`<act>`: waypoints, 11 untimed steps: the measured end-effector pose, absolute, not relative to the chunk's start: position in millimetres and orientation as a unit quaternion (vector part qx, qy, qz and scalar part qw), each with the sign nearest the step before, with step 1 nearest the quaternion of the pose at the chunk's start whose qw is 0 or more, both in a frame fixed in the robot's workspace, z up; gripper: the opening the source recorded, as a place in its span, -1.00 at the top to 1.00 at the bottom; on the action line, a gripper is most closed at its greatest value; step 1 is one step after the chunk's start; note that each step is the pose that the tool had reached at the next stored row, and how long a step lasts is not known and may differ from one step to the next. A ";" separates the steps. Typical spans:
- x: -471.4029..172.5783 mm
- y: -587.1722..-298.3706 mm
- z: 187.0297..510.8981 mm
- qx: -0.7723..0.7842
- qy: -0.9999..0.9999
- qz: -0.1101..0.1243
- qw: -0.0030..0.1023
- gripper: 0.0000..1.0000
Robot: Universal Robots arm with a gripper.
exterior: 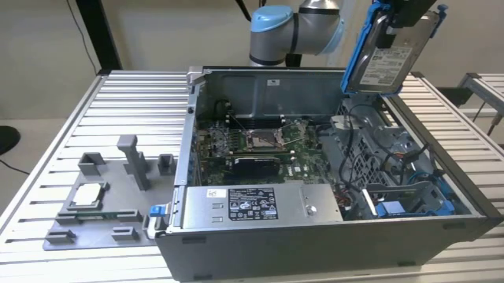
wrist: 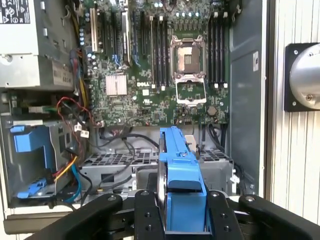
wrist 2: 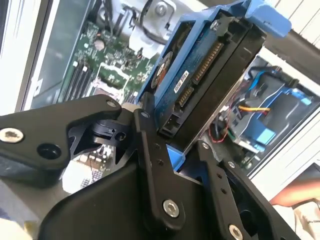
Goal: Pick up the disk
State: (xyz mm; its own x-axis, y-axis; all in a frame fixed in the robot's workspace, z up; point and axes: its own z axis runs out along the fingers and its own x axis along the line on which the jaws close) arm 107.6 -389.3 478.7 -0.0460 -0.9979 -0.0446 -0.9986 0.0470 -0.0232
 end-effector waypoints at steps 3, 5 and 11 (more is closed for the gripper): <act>107.6 -389.3 478.7 -0.690 0.723 0.007 0.024 1.00; 107.6 -389.3 478.7 -0.690 0.723 0.007 0.024 1.00; 107.7 -389.3 478.7 -0.690 0.723 0.007 0.024 1.00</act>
State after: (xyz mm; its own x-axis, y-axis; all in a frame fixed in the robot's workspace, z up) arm 107.7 -389.3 478.7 -0.0461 -0.9979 -0.0445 -0.9986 0.0471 -0.0231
